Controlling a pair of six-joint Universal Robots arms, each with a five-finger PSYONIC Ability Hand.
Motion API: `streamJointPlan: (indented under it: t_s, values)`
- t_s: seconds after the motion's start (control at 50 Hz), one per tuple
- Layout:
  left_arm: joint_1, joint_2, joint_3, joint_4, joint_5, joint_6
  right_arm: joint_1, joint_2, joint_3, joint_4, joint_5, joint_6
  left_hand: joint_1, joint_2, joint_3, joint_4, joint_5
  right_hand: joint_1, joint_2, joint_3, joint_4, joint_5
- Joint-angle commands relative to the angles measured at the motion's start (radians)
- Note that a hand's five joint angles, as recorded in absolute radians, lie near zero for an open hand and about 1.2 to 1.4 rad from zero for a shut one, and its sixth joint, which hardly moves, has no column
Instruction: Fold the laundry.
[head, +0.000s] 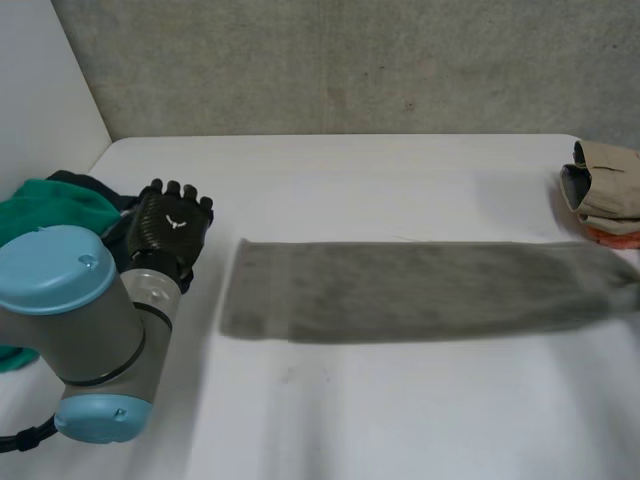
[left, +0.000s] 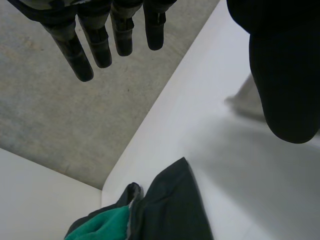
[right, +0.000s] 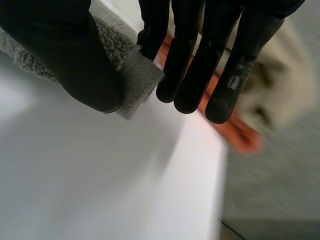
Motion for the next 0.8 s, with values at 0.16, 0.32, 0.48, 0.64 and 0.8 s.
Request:
streamJointPlan:
  t_s: [0.16, 0.32, 0.48, 0.64, 0.8]
  values:
    - [0.011, 0.049, -0.036, -0.003, 0.000, -0.003, 0.204, -0.082, -0.099, -0.062, 0.030, -0.022, -0.018, -0.033, -0.039, -0.030, -0.048, 0.458, 0.224, 0.213, 0.210, 0.250]
    - [0.011, 0.066, -0.039, -0.003, 0.000, -0.013, 0.656, -0.079, -0.165, -0.136, -0.119, 0.023, -0.018, -0.033, -0.039, -0.030, -0.048, 0.458, 0.224, 0.213, 0.210, 0.250]
    - [0.001, 0.072, -0.043, -0.003, -0.001, -0.016, 0.986, 0.175, -0.286, -0.133, -0.179, 0.006, -0.018, -0.033, -0.039, -0.030, -0.048, 0.458, 0.224, 0.213, 0.210, 0.250]
    - [-0.012, 0.071, -0.040, -0.003, 0.000, -0.015, 1.032, 0.243, -0.294, -0.138, -0.167, 0.012, -0.018, -0.033, -0.039, -0.030, -0.048, 0.458, 0.224, 0.213, 0.210, 0.250]
    - [-0.021, 0.071, -0.019, 0.002, 0.002, -0.012, 0.985, 0.113, -0.249, -0.128, -0.102, 0.167, -0.018, -0.033, -0.039, -0.030, -0.048, -0.763, -0.998, -1.009, -1.012, -0.972]
